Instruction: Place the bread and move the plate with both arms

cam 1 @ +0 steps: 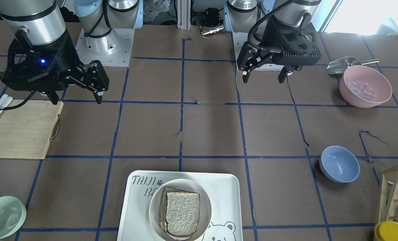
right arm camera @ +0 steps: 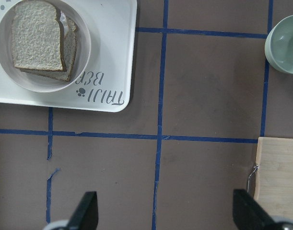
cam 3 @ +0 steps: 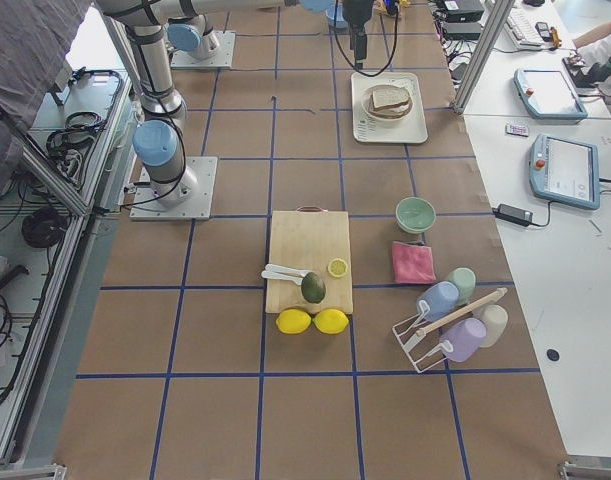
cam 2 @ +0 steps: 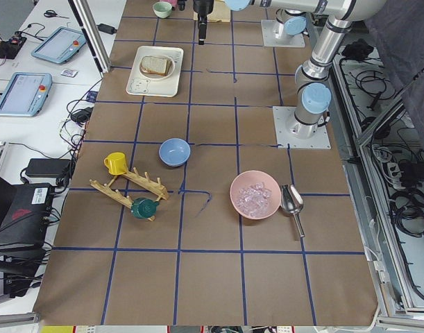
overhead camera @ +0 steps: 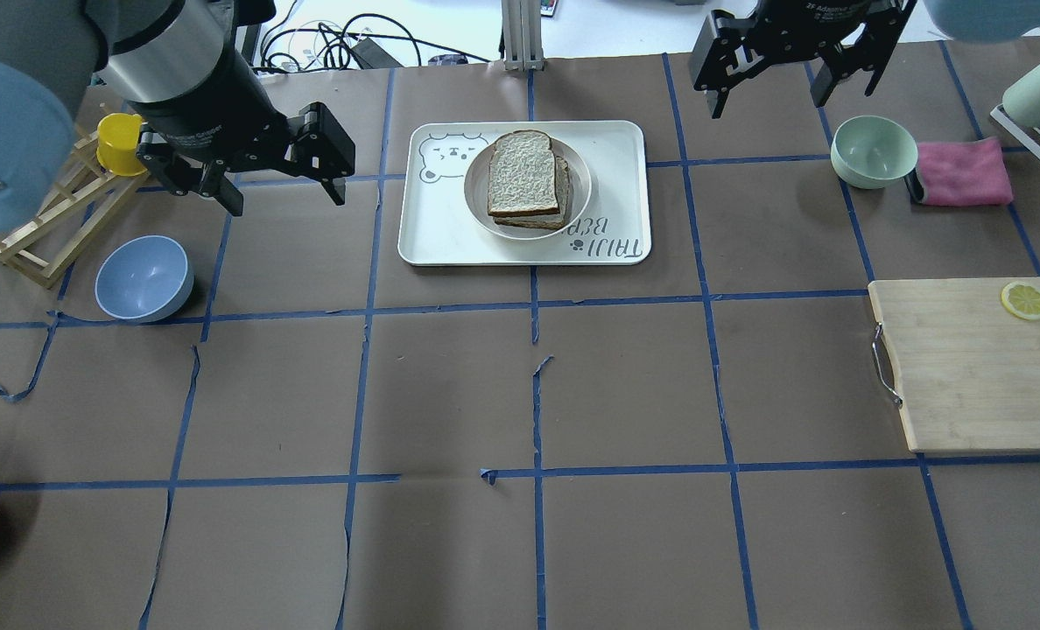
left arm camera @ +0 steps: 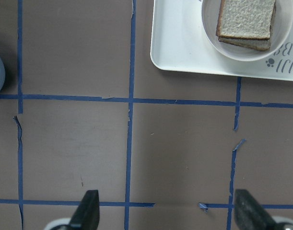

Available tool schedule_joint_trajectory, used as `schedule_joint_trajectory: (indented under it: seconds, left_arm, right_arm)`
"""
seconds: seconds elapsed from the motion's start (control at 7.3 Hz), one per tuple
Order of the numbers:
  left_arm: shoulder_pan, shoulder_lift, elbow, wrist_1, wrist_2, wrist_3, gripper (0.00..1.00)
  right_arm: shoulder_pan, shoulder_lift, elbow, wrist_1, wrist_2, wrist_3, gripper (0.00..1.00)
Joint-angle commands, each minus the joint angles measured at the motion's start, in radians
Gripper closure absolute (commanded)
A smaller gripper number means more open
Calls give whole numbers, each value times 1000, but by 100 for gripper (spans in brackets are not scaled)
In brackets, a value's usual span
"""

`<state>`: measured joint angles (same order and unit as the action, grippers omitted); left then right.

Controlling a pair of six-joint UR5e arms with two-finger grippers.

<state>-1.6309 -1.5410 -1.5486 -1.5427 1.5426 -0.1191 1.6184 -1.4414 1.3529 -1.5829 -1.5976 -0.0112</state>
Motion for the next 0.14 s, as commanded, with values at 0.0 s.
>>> schedule_joint_trajectory:
  seconds: [0.0]
  left_arm:
    - [5,-1,-1,1,-2,1,0]
  right_arm:
    - [3,-2,0,6,-1,3,0]
